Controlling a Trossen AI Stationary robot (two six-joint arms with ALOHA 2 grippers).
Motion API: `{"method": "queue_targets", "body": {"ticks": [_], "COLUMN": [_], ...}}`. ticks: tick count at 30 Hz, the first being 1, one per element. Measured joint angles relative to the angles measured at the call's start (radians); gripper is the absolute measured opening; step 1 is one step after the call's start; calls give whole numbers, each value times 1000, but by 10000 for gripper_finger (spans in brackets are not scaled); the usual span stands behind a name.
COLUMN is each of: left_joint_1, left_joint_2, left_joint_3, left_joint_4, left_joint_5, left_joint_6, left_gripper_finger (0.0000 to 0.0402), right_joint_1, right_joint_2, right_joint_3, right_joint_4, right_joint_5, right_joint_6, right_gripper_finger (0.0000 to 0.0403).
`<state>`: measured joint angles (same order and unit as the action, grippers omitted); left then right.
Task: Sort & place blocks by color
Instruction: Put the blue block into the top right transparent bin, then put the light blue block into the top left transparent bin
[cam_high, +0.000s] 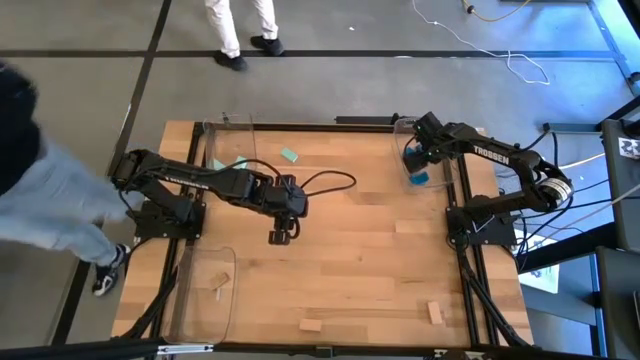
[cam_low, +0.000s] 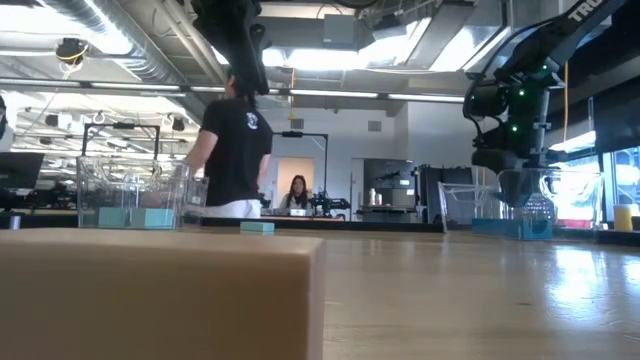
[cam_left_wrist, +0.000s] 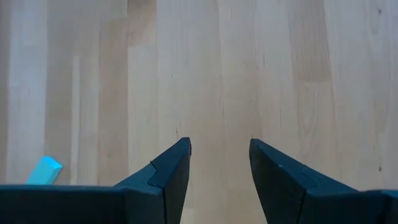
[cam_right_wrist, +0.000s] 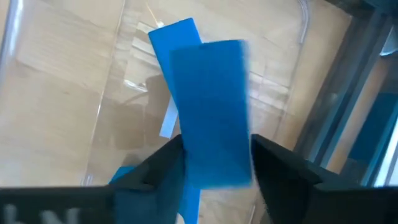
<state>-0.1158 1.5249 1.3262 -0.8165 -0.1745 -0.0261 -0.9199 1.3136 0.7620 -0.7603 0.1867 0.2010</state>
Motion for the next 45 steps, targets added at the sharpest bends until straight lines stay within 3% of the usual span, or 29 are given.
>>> {"method": "queue_targets", "body": {"ticks": [5, 11, 16, 24, 31, 38, 45], "left_joint_1": [0, 1, 39, 209, 389, 531, 617], "left_joint_2": [0, 0, 0, 0, 0, 0, 26], "left_joint_3": [0, 0, 0, 0, 0, 0, 0], "left_joint_4": [0, 0, -4, -5, 0, 33, 76], "left_joint_5": [0, -5, -90, -138, -63, 30, 248], "left_joint_6": [-4, -47, -170, -452, -597, -269, 249], "left_gripper_finger": [158, 158, 158, 158, 158, 158, 158], "right_joint_1": [0, 0, 0, 2, 3, 3, 3], "right_joint_2": [0, 0, 0, 0, -1, -1, -1], "right_joint_3": [0, 8, 75, 262, 386, 423, 423], "right_joint_4": [2, -6, -31, -84, -79, -54, -38], "right_joint_5": [1, -5, -16, -172, -412, -621, -625], "right_joint_6": [33, 34, 3, -34, -137, -309, -363], "right_gripper_finger": [231, 232, 223, 221, 221, 221, 221]}}
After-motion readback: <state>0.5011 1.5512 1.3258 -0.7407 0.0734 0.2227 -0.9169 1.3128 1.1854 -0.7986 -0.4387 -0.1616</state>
